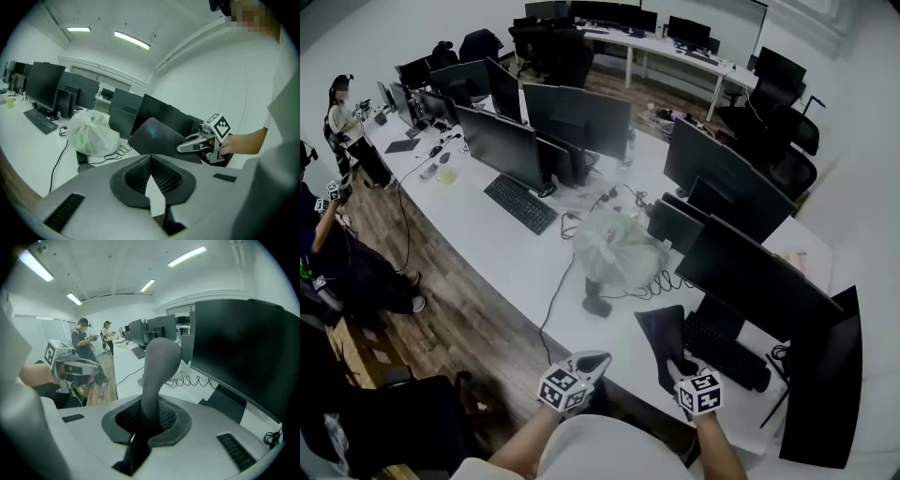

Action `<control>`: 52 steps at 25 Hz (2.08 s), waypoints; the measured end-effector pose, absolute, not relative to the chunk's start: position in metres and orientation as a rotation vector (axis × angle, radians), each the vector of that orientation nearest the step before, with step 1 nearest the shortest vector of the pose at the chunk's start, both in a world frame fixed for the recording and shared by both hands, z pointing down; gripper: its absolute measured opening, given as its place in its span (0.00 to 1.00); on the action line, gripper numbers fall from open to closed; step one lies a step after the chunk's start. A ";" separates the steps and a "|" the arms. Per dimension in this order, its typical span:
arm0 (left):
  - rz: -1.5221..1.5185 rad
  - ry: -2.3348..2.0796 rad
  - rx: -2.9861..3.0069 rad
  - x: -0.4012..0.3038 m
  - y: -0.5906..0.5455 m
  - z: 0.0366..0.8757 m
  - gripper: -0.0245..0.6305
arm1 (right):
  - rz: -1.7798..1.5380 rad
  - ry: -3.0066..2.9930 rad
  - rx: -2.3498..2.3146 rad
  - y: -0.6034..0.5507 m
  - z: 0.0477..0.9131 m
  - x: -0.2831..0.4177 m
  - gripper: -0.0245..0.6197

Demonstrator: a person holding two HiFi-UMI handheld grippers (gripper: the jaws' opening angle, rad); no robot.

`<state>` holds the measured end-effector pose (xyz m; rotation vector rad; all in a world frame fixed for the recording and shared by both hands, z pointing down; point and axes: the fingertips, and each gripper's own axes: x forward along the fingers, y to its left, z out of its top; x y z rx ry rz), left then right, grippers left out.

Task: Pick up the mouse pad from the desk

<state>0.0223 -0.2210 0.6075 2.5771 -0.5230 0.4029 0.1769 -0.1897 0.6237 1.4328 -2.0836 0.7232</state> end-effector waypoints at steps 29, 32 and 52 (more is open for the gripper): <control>0.161 -0.719 2.619 -0.003 -0.067 0.489 0.06 | 0.565 -2.351 1.571 -0.033 0.494 0.198 0.11; 0.156 -0.694 2.635 -0.016 -0.063 0.483 0.06 | 0.552 -2.363 1.606 -0.028 0.486 0.185 0.11; 0.131 -0.606 2.724 -0.080 -0.082 0.460 0.06 | 0.473 -2.364 1.785 -0.026 0.448 0.132 0.10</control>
